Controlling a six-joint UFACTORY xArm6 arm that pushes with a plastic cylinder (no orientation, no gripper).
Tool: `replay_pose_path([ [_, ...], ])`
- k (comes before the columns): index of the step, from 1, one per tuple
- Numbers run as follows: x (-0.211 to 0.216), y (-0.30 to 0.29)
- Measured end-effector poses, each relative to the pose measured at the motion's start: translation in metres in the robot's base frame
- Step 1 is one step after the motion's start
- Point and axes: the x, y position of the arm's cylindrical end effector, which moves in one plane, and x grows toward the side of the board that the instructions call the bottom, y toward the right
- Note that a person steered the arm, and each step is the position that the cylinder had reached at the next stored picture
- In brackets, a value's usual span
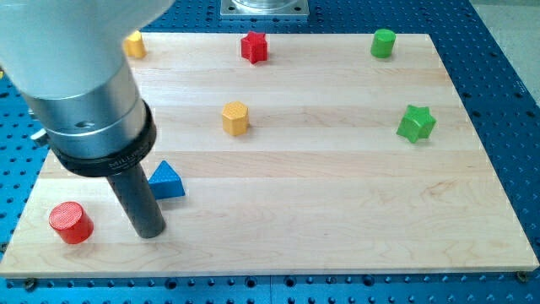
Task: Move the triangle to the bottom right corner of the board
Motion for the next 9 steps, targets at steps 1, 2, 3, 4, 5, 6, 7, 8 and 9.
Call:
replay_pose_path([
  [1, -0.001, -0.035],
  [2, -0.058, -0.008],
  [3, -0.083, -0.011],
  [4, -0.086, -0.011],
  [5, -0.08, 0.001],
  [6, -0.053, 0.092],
  [7, -0.052, 0.121],
  [8, -0.052, 0.122],
  [9, -0.052, 0.126],
])
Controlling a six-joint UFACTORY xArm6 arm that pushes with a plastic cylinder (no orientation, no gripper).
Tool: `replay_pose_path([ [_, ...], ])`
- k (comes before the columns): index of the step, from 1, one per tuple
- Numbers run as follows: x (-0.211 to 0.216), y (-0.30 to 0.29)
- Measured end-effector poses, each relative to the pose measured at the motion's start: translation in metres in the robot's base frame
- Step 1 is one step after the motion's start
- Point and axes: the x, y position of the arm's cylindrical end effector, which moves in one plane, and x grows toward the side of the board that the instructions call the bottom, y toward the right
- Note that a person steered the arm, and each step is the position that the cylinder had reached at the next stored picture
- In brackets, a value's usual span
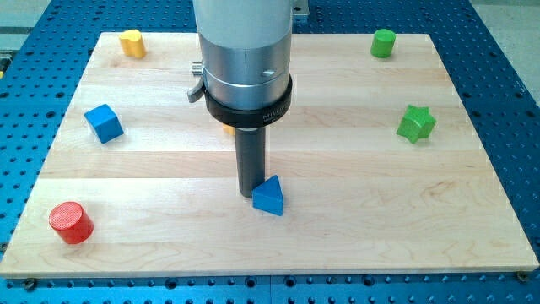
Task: Move the triangle to the bottom right corner of the board
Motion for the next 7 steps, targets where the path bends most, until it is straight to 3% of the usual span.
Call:
replay_pose_path([
  [5, -0.008, 0.038],
  [7, -0.008, 0.091],
])
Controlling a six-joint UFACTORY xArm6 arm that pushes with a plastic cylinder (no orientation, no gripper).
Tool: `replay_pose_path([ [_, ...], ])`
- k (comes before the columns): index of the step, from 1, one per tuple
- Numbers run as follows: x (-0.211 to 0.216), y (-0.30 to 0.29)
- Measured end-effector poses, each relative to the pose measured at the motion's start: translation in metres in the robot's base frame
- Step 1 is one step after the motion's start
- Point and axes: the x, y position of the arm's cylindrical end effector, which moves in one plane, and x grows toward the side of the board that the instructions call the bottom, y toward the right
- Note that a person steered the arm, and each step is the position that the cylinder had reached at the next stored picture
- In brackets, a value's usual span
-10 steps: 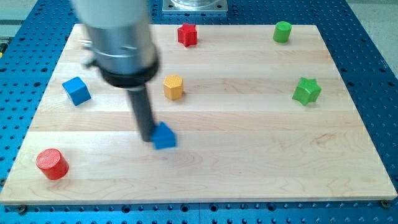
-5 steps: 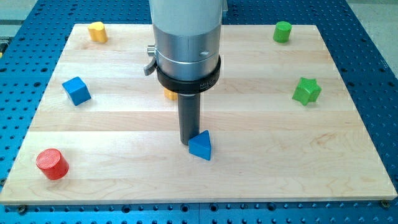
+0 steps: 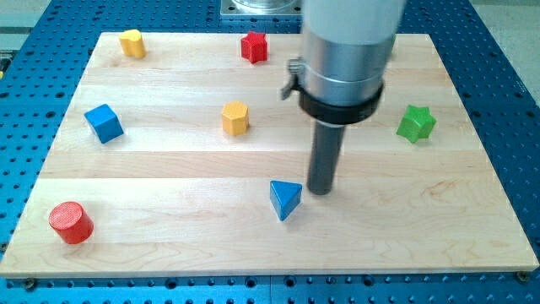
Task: Move the triangle to the bottom right corner of the board
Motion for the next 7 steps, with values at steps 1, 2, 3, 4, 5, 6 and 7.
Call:
replay_pose_path([
  [1, -0.031, -0.054],
  [2, -0.023, -0.071],
  [3, -0.013, -0.1],
  [4, 0.027, -0.093],
  [5, 0.047, -0.067],
  [6, 0.035, -0.018],
  [7, 0.014, -0.055],
])
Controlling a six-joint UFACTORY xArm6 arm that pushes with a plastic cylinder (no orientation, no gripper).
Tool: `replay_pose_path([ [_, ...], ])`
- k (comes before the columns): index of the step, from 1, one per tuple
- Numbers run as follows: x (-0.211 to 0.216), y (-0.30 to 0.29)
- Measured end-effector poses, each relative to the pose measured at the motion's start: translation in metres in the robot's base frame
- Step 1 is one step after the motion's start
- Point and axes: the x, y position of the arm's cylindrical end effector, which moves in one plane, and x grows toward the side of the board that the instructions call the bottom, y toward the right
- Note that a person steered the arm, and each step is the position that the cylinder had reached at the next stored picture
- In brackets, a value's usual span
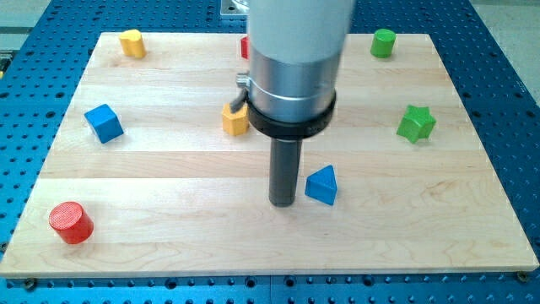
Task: Move the triangle to the bottom right corner of the board
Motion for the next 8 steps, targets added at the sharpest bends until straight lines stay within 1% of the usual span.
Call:
replay_pose_path([
  [1, -0.013, 0.065],
  [2, -0.01, 0.131],
  [3, -0.004, 0.18],
  [4, 0.008, 0.202],
  [5, -0.024, 0.166],
  [6, -0.01, 0.109],
  [7, 0.031, 0.134],
  [8, 0.039, 0.161],
])
